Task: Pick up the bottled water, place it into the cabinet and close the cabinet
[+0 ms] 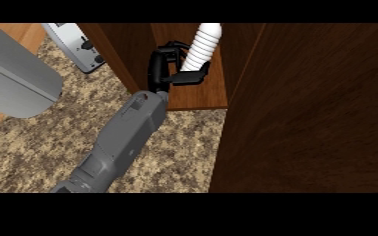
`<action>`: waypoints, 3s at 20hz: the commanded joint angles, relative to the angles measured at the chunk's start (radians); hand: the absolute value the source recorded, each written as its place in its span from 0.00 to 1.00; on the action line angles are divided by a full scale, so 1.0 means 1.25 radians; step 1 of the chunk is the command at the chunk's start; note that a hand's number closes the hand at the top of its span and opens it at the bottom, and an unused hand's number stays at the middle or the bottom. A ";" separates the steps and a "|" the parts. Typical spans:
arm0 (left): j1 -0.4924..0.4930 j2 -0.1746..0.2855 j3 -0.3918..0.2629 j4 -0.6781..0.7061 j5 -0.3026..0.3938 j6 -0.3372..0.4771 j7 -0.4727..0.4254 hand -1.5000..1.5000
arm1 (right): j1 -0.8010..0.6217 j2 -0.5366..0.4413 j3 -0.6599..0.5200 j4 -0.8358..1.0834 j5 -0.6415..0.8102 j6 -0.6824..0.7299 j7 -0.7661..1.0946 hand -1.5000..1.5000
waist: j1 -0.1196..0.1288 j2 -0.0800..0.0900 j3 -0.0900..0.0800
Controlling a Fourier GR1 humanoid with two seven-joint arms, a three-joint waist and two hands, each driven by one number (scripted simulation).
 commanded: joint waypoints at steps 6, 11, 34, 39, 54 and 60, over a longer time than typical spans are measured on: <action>-0.093 0.000 0.010 0.154 0.019 0.102 -0.055 1.00 | 0.063 -0.052 -0.040 -0.129 -0.043 0.036 0.010 0.00 | -0.014 0.002 0.000; -0.147 0.007 0.052 0.262 -0.003 0.054 -0.113 1.00 | 0.046 -0.037 -0.056 -0.064 -0.059 0.044 -0.040 0.00 | -0.015 0.010 0.000; -0.223 0.001 0.085 0.366 -0.029 0.002 -0.154 0.00 | 0.060 -0.026 -0.051 -0.042 -0.060 0.059 -0.085 0.00 | -0.023 0.014 -0.001; -0.217 0.000 0.104 0.331 -0.016 -0.097 -0.191 0.00 | 0.061 -0.032 -0.060 -0.062 -0.064 0.065 -0.073 0.00 | -0.019 0.012 -0.001; -0.098 0.000 0.019 0.068 0.098 -0.284 -0.107 0.00 | 0.076 -0.039 -0.072 -0.090 -0.038 0.059 -0.018 0.00 | 0.019 -0.010 0.000; 0.065 0.000 -0.047 -0.153 0.085 -0.228 -0.061 1.00 | 0.036 -0.029 -0.065 -0.065 -0.021 0.052 0.001 0.00 | 0.050 -0.015 0.000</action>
